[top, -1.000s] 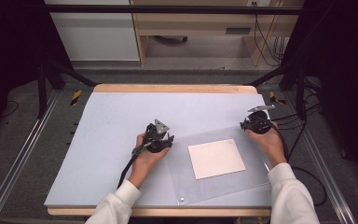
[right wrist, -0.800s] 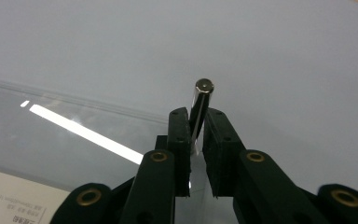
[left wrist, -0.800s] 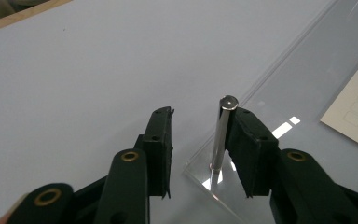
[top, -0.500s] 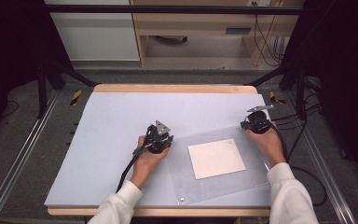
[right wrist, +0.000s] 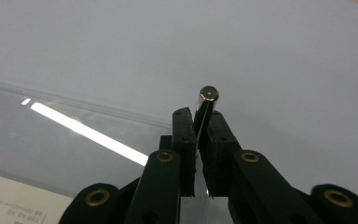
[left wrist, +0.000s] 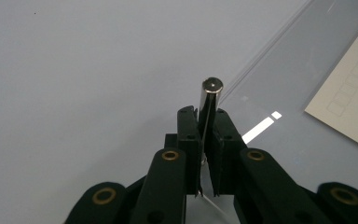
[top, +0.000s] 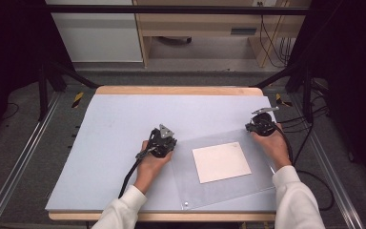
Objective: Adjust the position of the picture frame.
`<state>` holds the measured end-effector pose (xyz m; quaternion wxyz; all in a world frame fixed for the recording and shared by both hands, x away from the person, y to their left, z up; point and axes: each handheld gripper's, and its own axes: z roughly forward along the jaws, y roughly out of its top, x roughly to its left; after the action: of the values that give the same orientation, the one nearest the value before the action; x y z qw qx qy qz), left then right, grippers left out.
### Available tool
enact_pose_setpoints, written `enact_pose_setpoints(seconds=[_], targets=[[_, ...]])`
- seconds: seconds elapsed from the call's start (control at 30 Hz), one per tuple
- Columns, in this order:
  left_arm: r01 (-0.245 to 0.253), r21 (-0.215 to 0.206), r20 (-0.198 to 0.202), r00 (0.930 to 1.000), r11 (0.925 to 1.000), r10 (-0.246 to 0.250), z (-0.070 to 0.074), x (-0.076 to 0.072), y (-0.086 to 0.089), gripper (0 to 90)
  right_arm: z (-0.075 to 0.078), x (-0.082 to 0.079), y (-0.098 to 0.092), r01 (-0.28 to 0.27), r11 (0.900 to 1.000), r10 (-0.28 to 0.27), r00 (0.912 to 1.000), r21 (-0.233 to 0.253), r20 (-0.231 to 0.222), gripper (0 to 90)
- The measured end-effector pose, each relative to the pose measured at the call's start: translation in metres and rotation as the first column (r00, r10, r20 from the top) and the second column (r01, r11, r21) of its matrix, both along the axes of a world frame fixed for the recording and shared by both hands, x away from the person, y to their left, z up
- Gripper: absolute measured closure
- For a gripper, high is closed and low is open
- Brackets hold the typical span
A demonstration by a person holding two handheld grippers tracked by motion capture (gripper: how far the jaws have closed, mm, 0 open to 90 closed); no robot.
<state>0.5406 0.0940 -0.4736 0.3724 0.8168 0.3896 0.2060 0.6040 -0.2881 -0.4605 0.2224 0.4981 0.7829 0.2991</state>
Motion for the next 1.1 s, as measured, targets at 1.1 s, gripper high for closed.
enact_pose_setpoints(seconds=[1.1], targets=[[0.048,0.009,-0.035,0.9982,0.9988,-0.048,0.036,-0.003,0.025,83.9,0.039,-0.009,0.025,-0.007,0.999,0.003,0.9961,-0.053,-0.088,85.8]])
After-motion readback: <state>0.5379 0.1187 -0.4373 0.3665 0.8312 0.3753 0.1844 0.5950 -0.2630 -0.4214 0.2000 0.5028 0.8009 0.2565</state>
